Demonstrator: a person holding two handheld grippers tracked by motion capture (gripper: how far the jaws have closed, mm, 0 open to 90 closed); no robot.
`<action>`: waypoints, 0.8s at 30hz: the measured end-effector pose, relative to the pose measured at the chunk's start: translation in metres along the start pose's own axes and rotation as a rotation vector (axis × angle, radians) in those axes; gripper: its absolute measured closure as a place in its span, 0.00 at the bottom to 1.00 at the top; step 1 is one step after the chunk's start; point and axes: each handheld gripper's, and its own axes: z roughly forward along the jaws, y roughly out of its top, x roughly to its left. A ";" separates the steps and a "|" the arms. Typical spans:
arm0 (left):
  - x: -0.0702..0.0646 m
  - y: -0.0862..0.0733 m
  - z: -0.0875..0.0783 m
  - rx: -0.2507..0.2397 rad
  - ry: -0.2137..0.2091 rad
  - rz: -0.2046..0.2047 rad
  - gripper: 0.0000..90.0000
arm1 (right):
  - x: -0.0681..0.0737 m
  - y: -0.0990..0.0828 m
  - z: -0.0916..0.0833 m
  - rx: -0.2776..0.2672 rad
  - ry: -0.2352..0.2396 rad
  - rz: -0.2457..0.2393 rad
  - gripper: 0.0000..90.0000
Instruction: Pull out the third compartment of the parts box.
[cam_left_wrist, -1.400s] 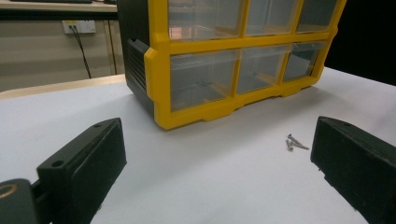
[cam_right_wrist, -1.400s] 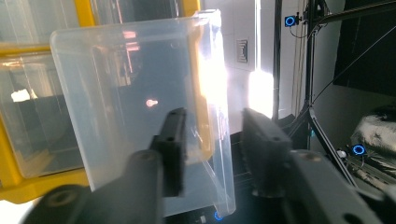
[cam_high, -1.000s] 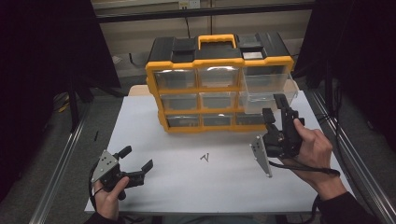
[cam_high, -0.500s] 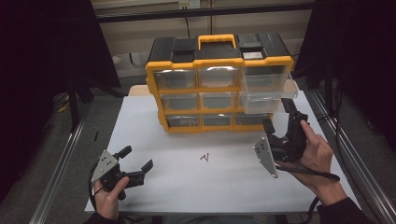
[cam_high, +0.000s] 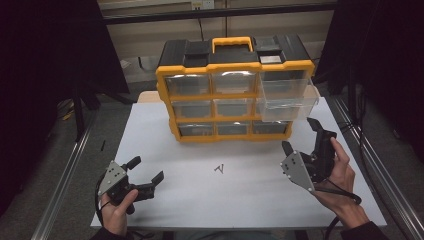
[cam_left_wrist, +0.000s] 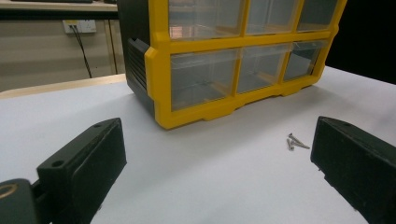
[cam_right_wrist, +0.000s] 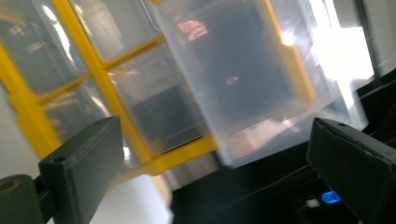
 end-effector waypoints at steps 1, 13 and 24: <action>0.000 0.000 0.000 0.001 -0.002 -0.004 0.04 | 0.001 -0.002 0.000 0.002 0.012 0.013 0.03; 0.000 -0.001 0.001 0.015 0.016 -0.001 0.04 | 0.009 -0.034 0.003 0.067 0.179 0.273 0.05; 0.000 -0.002 0.000 0.022 0.025 -0.008 0.04 | 0.014 -0.060 0.001 0.085 0.408 0.562 0.06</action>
